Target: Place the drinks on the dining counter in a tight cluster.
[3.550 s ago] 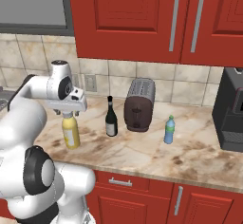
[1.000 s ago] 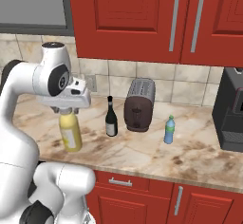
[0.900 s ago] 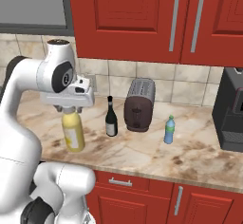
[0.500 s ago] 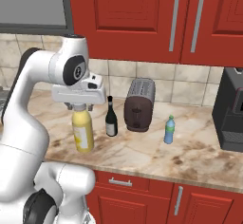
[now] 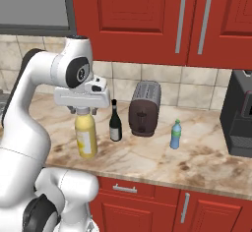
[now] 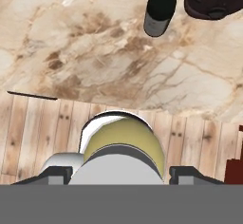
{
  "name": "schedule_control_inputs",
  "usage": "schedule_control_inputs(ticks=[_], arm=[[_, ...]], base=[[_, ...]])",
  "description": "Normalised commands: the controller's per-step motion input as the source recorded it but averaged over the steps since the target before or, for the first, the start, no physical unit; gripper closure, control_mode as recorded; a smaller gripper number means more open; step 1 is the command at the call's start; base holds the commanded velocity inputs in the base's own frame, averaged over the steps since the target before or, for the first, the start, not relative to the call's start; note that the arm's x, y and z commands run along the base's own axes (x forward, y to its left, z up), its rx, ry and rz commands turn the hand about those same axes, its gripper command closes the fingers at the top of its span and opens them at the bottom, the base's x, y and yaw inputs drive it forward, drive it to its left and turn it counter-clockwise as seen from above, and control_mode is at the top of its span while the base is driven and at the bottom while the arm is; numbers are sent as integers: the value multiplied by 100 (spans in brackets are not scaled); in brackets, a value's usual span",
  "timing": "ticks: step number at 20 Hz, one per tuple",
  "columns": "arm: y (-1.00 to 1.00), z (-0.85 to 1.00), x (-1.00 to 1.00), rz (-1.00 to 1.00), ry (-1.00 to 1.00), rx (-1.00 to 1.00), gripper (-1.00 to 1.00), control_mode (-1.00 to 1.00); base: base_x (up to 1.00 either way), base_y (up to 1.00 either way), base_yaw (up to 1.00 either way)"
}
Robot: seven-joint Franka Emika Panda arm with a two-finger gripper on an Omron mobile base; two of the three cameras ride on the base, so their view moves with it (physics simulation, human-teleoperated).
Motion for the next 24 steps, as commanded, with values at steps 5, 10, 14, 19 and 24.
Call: schedule_control_inputs(ticks=[5,10,14,19,24], arm=[[0,0,0,0,0,0,100,100],[0,0,0,0,0,0,100,100],[0,0,0,0,0,0,100,100],[0,0,0,0,0,0,100,100],[0,0,0,0,0,0,100,100]], base=[[-59,3,0],[-100,5,1],[-88,38,29],[-10,33,94],[0,3,100]])
